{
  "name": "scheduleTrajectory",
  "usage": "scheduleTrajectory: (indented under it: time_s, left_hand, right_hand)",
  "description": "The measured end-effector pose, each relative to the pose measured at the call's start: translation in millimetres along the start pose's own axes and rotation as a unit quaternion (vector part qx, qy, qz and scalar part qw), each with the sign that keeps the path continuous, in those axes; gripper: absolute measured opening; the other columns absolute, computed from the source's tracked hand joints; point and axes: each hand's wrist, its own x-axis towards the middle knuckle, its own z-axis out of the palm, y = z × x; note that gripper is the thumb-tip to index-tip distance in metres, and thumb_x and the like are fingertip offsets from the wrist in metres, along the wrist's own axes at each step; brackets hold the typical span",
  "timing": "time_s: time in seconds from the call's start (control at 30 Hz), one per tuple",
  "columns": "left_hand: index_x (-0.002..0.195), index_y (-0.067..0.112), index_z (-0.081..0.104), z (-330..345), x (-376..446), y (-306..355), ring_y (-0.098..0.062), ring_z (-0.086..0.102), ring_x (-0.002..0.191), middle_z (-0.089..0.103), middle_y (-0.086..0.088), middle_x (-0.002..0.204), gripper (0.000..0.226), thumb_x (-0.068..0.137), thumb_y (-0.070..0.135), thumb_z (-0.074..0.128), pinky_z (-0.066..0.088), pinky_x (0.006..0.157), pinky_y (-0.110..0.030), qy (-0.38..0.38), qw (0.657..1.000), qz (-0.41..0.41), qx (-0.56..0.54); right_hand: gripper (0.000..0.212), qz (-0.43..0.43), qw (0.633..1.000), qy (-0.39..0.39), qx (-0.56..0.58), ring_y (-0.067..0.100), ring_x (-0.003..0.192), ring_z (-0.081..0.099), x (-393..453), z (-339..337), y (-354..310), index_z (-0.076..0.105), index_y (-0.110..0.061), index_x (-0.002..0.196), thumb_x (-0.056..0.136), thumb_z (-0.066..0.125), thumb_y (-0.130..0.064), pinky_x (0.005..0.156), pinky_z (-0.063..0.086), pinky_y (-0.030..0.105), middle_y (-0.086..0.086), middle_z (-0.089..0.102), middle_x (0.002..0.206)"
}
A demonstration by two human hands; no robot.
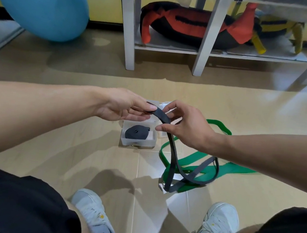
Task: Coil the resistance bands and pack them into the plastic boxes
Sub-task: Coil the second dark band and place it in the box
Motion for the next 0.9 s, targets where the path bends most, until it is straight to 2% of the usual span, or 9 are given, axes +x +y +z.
scheduleTrajectory:
  time_s: [0.07,0.13,0.27,0.43,0.63,0.7,0.8,0.9]
  left_hand:
    - [0.099,0.006,0.075,3.0,-3.0,1.9,-0.013,0.074,0.083,0.078,-0.009,0.094,0.033,0.066,0.01,0.08,0.062,0.081,-0.024,0.001,1.0,0.008,-0.007]
    - [0.103,0.005,0.075,4.1,-7.0,3.7,-0.014,0.074,0.085,0.077,-0.011,0.099,0.038,0.066,0.01,0.081,0.062,0.082,-0.025,-0.003,1.0,0.011,-0.017]
    - [0.107,0.005,0.073,4.4,-18.7,6.6,-0.014,0.077,0.082,0.078,-0.012,0.1,0.039,0.069,0.014,0.08,0.063,0.073,-0.022,-0.001,0.997,0.031,-0.067]
    - [0.092,0.004,0.075,6.1,-33.7,7.3,-0.015,0.075,0.074,0.076,-0.013,0.086,0.024,0.071,0.016,0.077,0.063,0.074,-0.024,-0.038,0.988,0.029,-0.149]
    - [0.086,0.005,0.08,7.6,-41.2,3.3,-0.015,0.068,0.076,0.072,-0.01,0.087,0.018,0.076,0.019,0.072,0.061,0.079,-0.028,-0.096,0.975,0.04,-0.195]
    - [0.087,0.007,0.079,10.6,-41.4,2.5,-0.014,0.063,0.075,0.069,-0.008,0.083,0.019,0.074,0.02,0.075,0.061,0.076,-0.026,-0.08,0.977,0.044,-0.194]
    - [0.087,0.006,0.076,14.0,-39.8,1.7,-0.011,0.06,0.075,0.069,-0.005,0.074,0.025,0.068,0.021,0.079,0.06,0.07,-0.021,-0.01,0.984,0.058,-0.169]
    - [0.094,0.005,0.077,14.4,-39.6,1.2,-0.011,0.069,0.073,0.076,-0.008,0.079,0.023,0.078,0.021,0.077,0.06,0.071,-0.019,0.023,0.987,0.078,-0.135]
  right_hand:
    - [0.039,-0.002,1.0,-0.005,-0.008,0.0,0.085,0.067,1.3,-4.2,-6.8,0.065,-0.029,0.106,0.075,0.085,-0.044,0.074,0.057,0.019,-0.012,0.072,0.09]
    - [0.036,-0.005,1.0,-0.012,-0.004,-0.002,0.08,0.067,3.4,-11.5,-16.3,0.069,-0.026,0.105,0.077,0.083,-0.044,0.067,0.052,0.01,-0.013,0.073,0.087]
    - [0.032,-0.027,0.999,-0.008,-0.019,-0.01,0.081,0.068,4.7,-29.0,-38.0,0.076,-0.025,0.106,0.078,0.083,-0.037,0.063,0.047,0.002,-0.02,0.072,0.083]
    - [0.027,-0.058,0.998,0.002,-0.034,-0.003,0.08,0.071,-2.5,-44.4,-61.0,0.08,-0.024,0.102,0.077,0.085,-0.031,0.069,0.054,0.007,-0.014,0.076,0.087]
    - [0.018,-0.089,0.995,0.054,-0.003,-0.003,0.08,0.07,-18.1,-47.6,-68.6,0.08,-0.026,0.095,0.078,0.085,-0.023,0.07,0.054,0.009,-0.015,0.076,0.084]
    - [0.019,-0.099,0.992,0.073,-0.003,-0.001,0.083,0.07,-20.4,-43.3,-68.3,0.08,-0.026,0.097,0.079,0.085,-0.024,0.072,0.056,0.011,-0.015,0.075,0.084]
    - [0.02,-0.12,0.989,0.081,-0.015,0.0,0.084,0.07,-20.2,-38.1,-68.7,0.08,-0.024,0.098,0.079,0.085,-0.026,0.075,0.059,0.019,-0.015,0.075,0.085]
    - [0.018,-0.122,0.988,0.087,-0.024,0.001,0.084,0.069,-17.2,-36.8,-68.5,0.08,-0.026,0.097,0.08,0.085,-0.024,0.074,0.06,0.022,-0.016,0.074,0.085]
